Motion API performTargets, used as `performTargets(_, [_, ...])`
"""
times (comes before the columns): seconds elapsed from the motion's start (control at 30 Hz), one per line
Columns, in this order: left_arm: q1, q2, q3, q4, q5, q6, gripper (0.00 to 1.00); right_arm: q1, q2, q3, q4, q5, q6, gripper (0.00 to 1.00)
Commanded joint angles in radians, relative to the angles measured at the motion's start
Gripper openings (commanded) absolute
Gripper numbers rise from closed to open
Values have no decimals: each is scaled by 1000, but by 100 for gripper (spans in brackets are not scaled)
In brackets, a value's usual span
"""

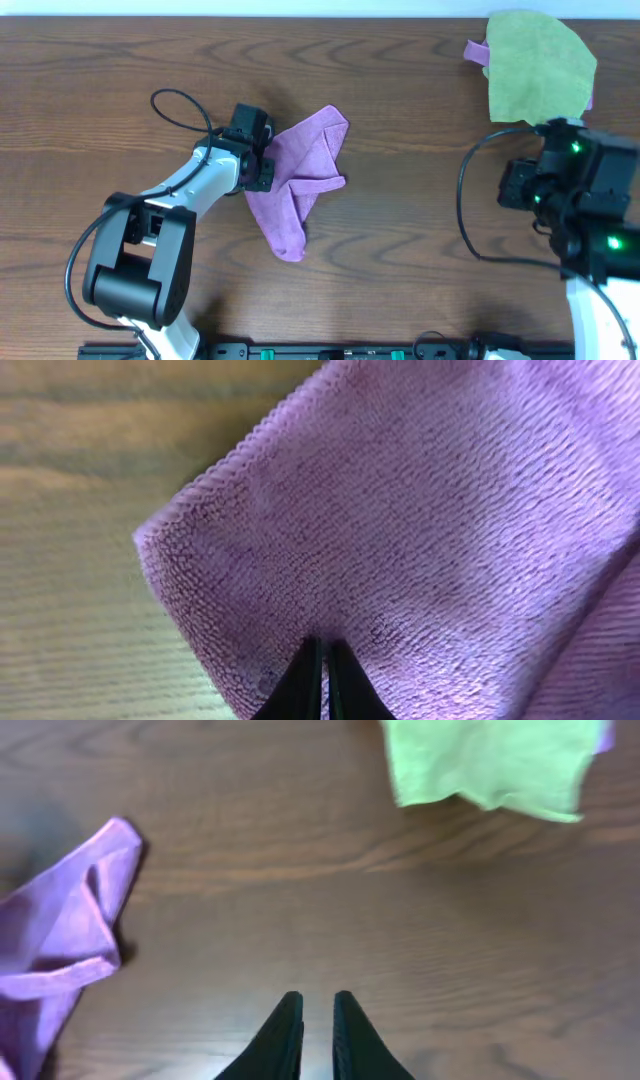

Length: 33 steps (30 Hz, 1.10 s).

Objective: Fold the cloth

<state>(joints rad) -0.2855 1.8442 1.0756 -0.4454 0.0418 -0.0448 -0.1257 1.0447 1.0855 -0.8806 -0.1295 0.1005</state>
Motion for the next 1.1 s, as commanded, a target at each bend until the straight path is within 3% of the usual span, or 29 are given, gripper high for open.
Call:
performTargets(0.0, [4, 9, 48, -7, -21, 23, 6, 41, 70, 11, 13, -136, -13, 7])
performTargets(0.07, [4, 9, 51, -7, -12, 23, 6, 91, 119, 11, 26, -144, -13, 2])
performTargets(0.53, [5, 10, 51, -6, -3, 23, 6, 541, 366, 11, 305, -219, 103, 1])
performTargets(1.07, [5, 10, 51, -8, 4, 23, 6, 692, 619, 12, 494, -309, 176, 1])
